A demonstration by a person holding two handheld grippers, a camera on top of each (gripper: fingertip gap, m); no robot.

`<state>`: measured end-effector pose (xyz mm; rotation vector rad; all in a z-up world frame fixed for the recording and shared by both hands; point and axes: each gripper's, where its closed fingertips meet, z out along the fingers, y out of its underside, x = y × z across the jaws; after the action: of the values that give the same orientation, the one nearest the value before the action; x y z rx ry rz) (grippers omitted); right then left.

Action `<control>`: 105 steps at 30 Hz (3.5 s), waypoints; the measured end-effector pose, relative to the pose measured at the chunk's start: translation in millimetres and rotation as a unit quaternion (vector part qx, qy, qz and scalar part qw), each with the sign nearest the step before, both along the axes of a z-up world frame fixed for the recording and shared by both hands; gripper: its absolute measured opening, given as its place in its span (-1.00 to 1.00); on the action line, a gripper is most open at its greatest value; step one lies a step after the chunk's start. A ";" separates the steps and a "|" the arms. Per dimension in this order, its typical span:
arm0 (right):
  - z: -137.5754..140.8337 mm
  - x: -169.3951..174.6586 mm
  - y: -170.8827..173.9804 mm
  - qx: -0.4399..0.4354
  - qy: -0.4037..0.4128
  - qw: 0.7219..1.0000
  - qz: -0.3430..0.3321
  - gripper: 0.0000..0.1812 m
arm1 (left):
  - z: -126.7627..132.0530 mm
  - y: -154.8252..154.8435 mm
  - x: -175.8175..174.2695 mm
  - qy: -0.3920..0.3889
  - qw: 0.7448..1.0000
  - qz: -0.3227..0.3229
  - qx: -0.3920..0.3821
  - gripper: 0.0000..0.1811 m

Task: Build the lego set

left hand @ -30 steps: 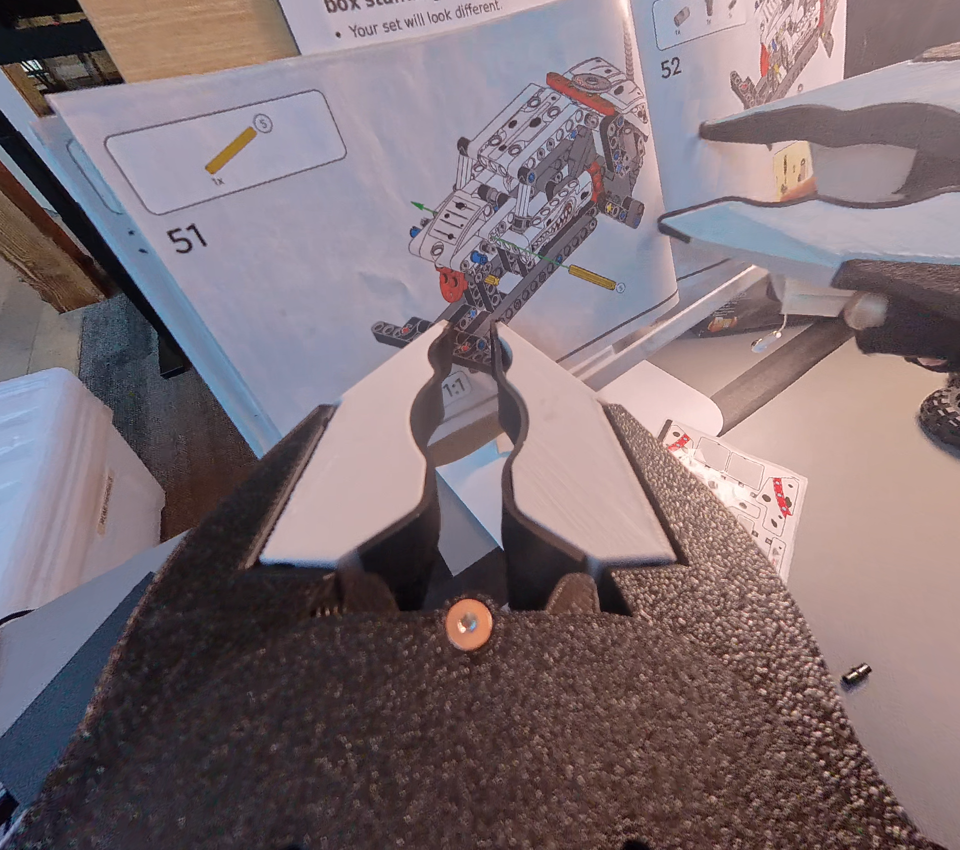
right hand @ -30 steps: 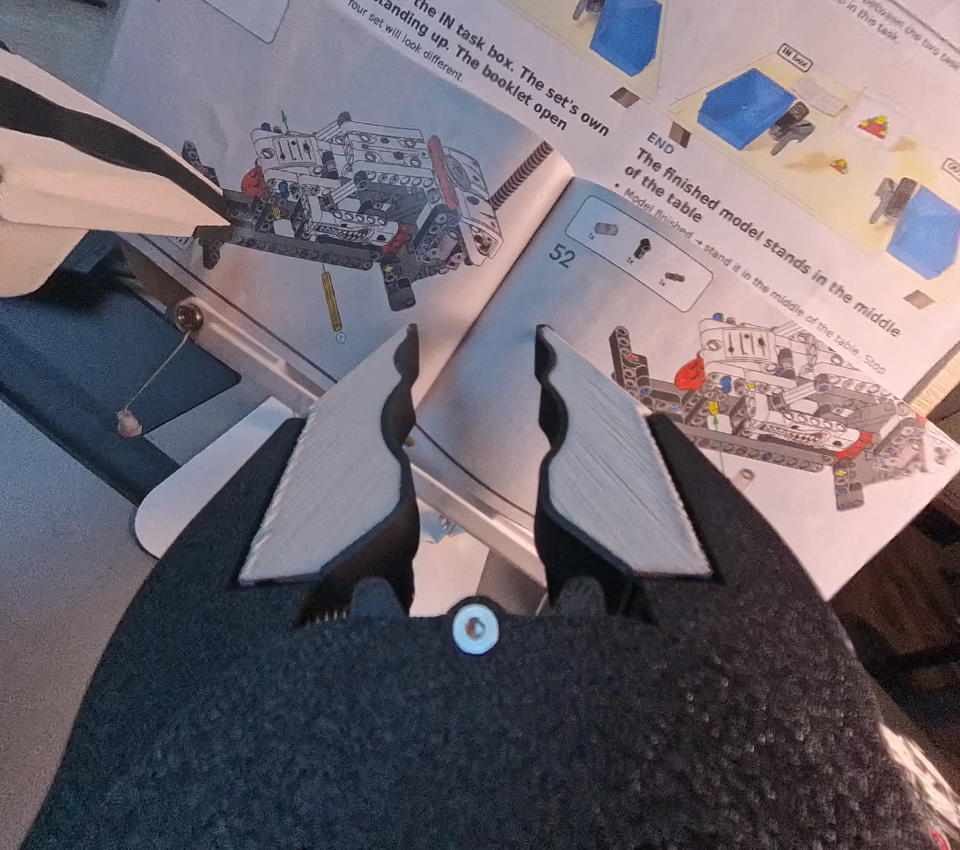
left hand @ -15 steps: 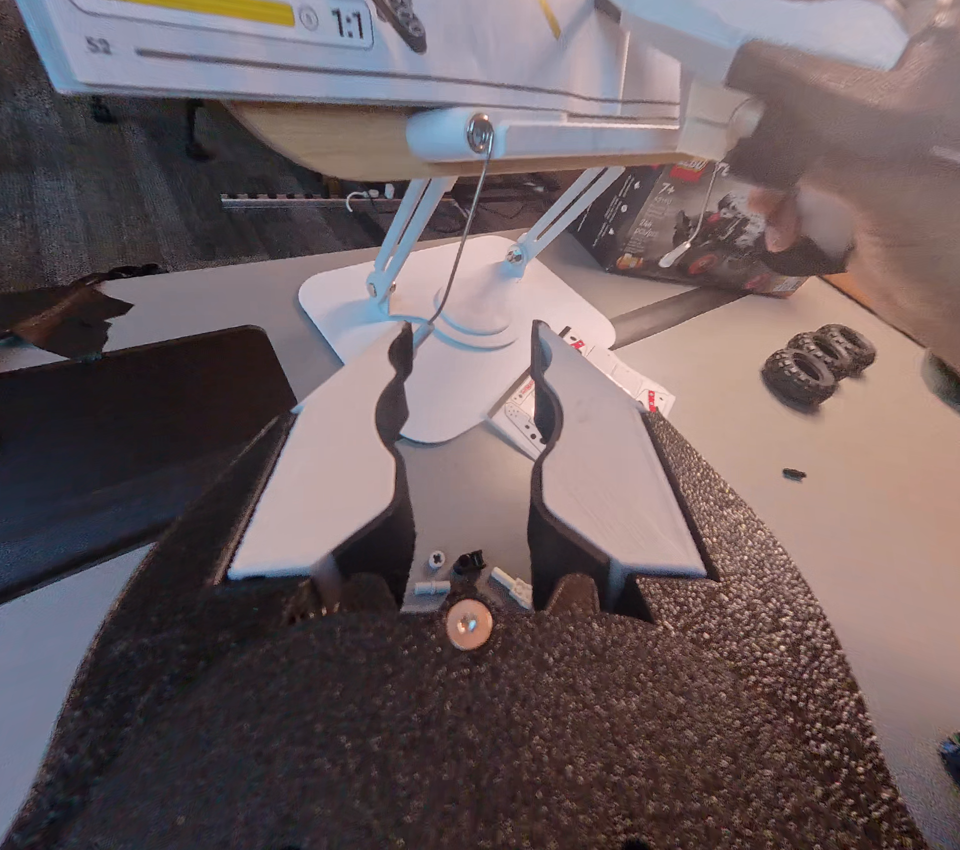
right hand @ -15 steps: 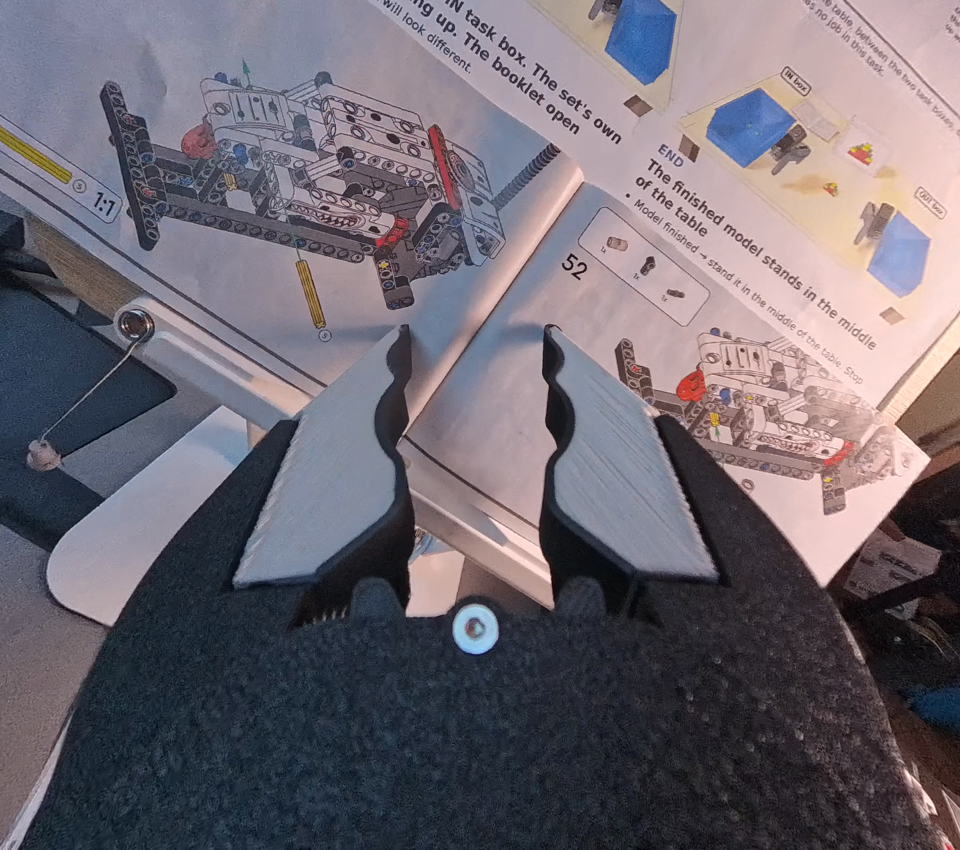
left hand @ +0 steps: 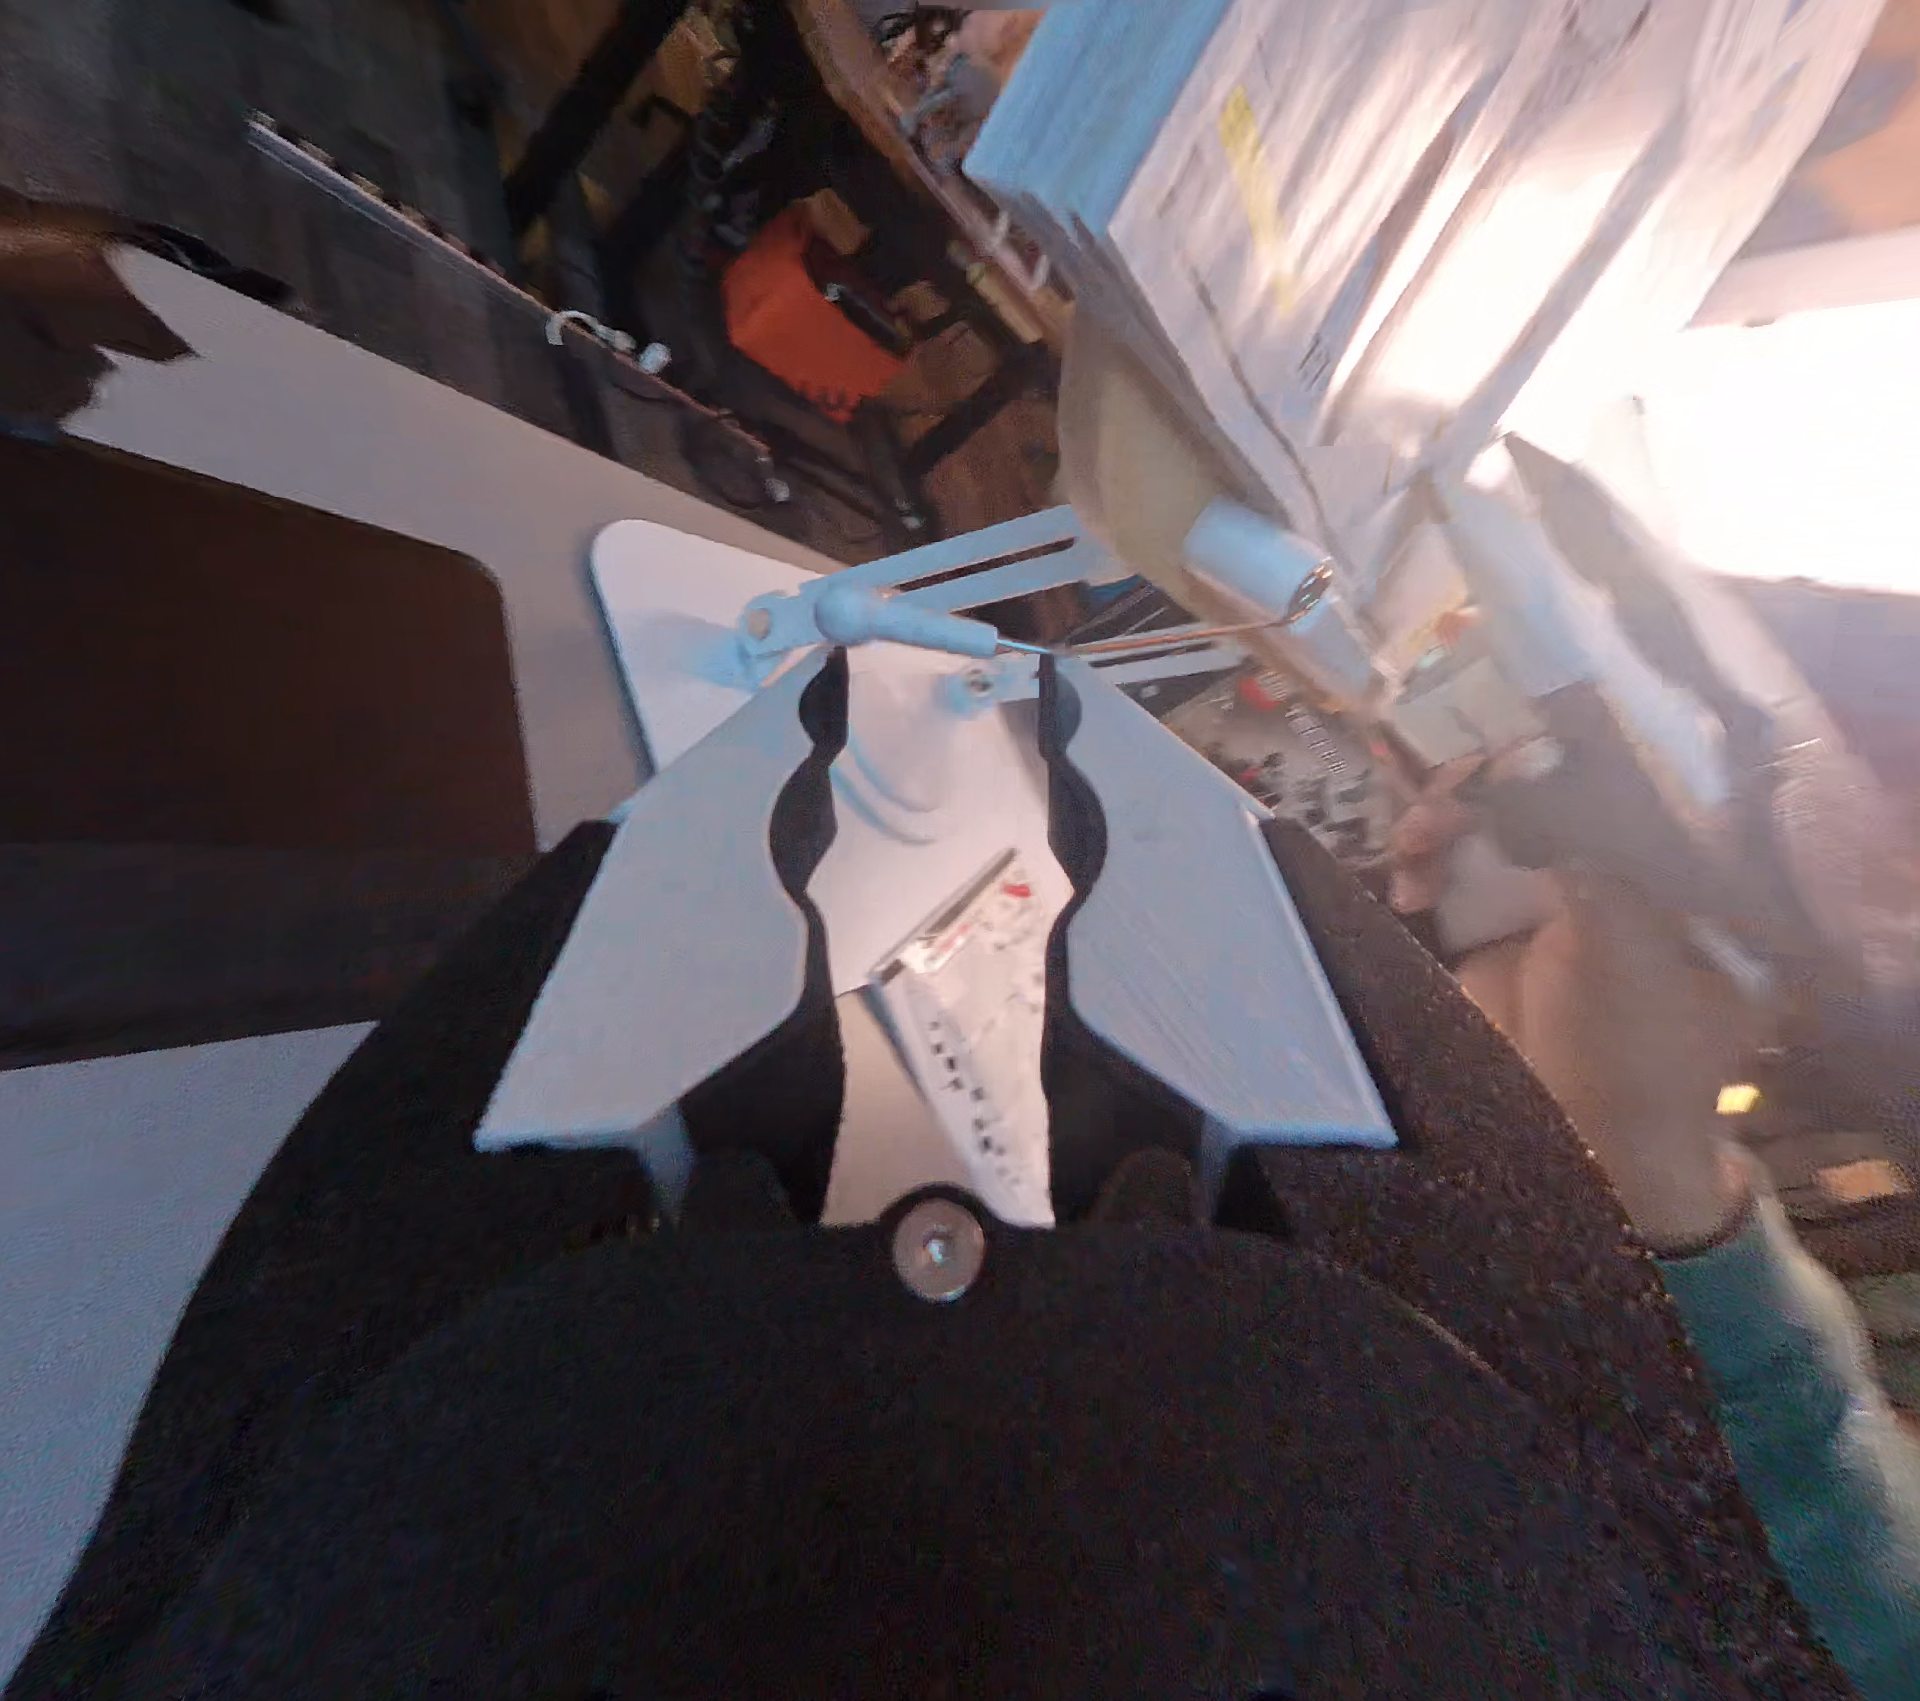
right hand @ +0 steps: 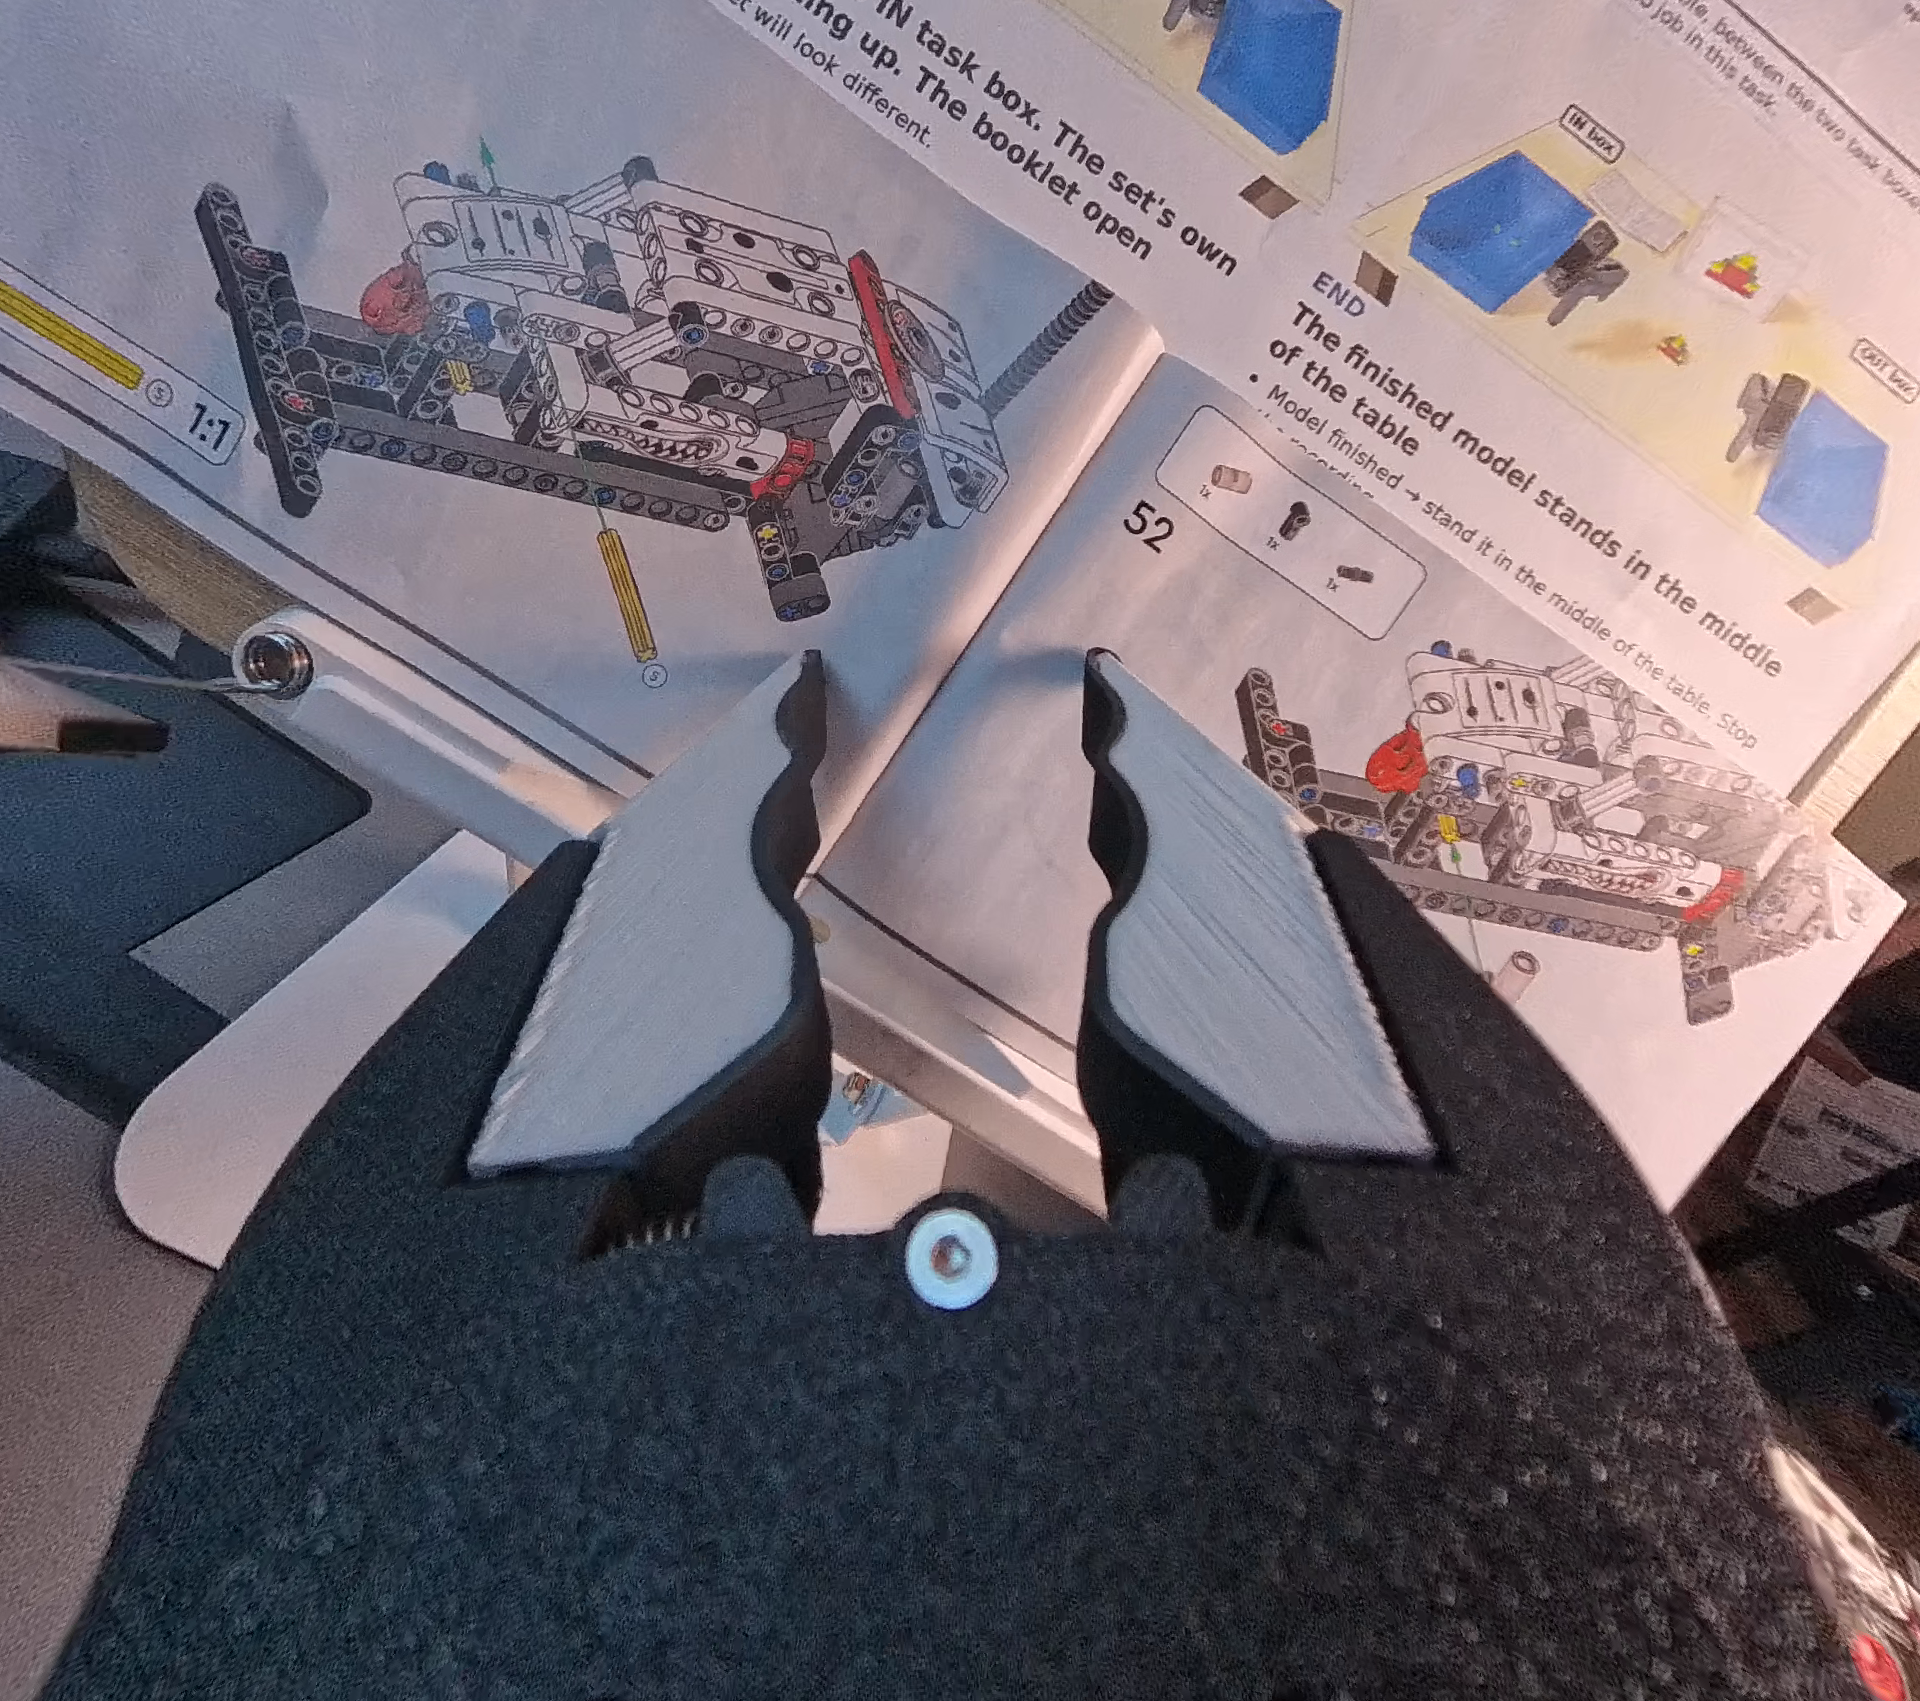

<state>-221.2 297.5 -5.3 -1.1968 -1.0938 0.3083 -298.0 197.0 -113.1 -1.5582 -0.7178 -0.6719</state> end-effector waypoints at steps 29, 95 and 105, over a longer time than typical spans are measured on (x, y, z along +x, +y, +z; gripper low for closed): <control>-2.2 0.2 -1.5 -0.008 0.010 1.000 0.009 -0.50 | 93.6 3.3 22.4 0.152 0.982 0.025 0.105 -0.99; -71.1 243.2 -103.9 -0.229 0.060 0.971 0.029 -0.23 | 10.5 -197.5 149.5 0.353 0.933 0.016 -0.066 -0.56; -60.1 270.6 -145.1 -0.178 0.130 0.975 0.037 -0.33 | -15.2 -206.6 144.9 0.393 0.914 0.023 -0.099 -0.46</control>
<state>49.4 152.3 -65.4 -1.3858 -0.8761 0.7221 -153.1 -9.6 -128.2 -1.8024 -0.2078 0.1009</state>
